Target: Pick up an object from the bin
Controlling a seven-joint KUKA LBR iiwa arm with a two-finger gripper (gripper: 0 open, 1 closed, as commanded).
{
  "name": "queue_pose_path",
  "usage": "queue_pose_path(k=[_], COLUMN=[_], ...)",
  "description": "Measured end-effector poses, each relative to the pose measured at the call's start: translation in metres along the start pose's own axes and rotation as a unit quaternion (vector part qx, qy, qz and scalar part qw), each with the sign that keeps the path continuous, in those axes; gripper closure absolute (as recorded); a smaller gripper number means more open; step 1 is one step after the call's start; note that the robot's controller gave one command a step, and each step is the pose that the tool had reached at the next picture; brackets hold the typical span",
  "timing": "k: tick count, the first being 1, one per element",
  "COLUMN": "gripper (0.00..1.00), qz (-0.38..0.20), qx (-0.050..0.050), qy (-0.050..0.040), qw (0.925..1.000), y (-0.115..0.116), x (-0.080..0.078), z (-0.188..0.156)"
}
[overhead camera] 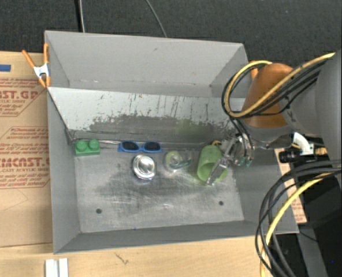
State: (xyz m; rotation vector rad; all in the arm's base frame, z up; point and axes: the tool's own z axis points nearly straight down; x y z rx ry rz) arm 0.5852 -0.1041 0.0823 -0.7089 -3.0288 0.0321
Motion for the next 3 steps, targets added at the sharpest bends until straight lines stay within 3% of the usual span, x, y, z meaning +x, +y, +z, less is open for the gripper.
queue_pose_path(k=[1,2,3], gripper=[0.0,1.0,1.0], qz=[-0.025,-0.026,-0.027], qx=[-0.005,-0.004,-0.014], qy=[-0.0047,-0.0053,-0.0179], qw=[0.9997,0.9996,0.9994], y=[0.006,0.006,0.005], x=[0.001,0.001,0.001], z=[0.0,-0.001,-0.075])
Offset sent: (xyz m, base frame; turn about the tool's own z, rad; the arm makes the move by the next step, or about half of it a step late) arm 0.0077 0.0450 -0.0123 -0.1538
